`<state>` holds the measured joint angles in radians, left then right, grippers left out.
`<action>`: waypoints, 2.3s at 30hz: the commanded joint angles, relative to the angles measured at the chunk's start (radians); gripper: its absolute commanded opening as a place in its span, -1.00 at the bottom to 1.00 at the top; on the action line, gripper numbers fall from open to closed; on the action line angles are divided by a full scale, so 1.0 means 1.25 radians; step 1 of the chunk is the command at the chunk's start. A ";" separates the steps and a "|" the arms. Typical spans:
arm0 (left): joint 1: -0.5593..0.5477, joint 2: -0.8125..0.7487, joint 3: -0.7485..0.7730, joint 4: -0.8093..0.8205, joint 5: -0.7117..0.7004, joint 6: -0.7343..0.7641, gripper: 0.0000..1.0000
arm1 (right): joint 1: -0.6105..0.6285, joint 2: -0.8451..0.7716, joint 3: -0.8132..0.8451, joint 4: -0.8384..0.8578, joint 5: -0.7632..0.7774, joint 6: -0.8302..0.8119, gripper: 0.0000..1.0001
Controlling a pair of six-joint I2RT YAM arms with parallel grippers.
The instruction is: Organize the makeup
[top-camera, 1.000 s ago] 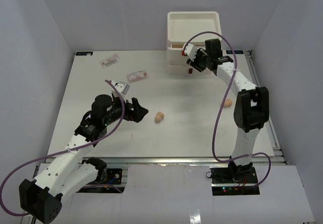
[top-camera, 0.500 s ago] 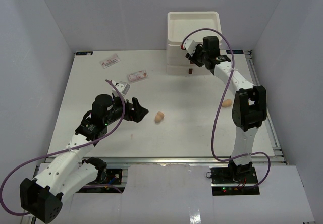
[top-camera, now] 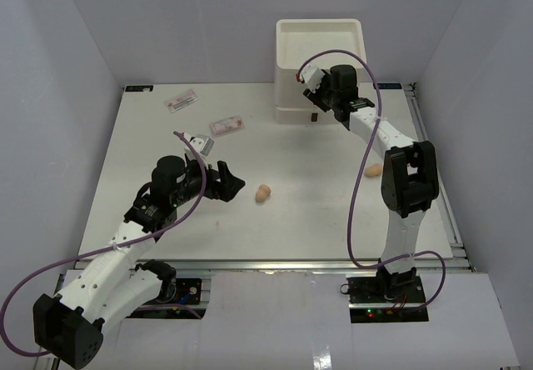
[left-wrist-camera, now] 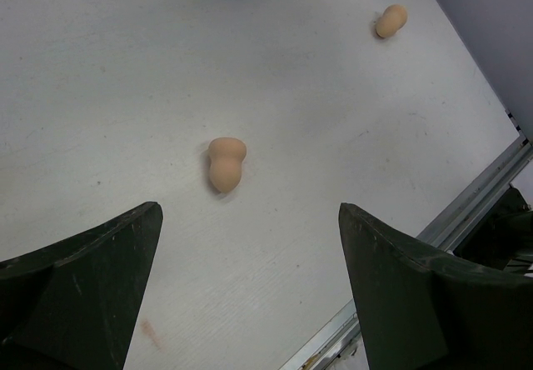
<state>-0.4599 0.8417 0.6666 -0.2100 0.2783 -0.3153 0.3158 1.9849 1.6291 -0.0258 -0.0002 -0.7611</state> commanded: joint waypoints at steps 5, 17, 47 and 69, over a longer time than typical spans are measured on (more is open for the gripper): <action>0.008 -0.002 -0.006 0.028 0.048 -0.010 0.96 | -0.002 -0.144 -0.083 0.069 -0.046 0.010 0.07; 0.026 0.056 -0.037 0.169 0.155 -0.107 0.96 | -0.091 -0.328 -0.219 -0.060 -0.339 0.352 0.24; 0.025 -0.052 -0.013 -0.008 0.015 -0.002 0.96 | -0.050 -0.016 -0.232 0.442 0.024 0.888 0.43; 0.024 -0.053 -0.020 -0.003 0.011 -0.015 0.96 | -0.048 0.074 -0.151 0.440 -0.026 0.870 -0.41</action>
<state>-0.4335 0.7818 0.6476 -0.2173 0.3000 -0.3305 0.2482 2.0542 1.3877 0.4623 -0.0049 0.3292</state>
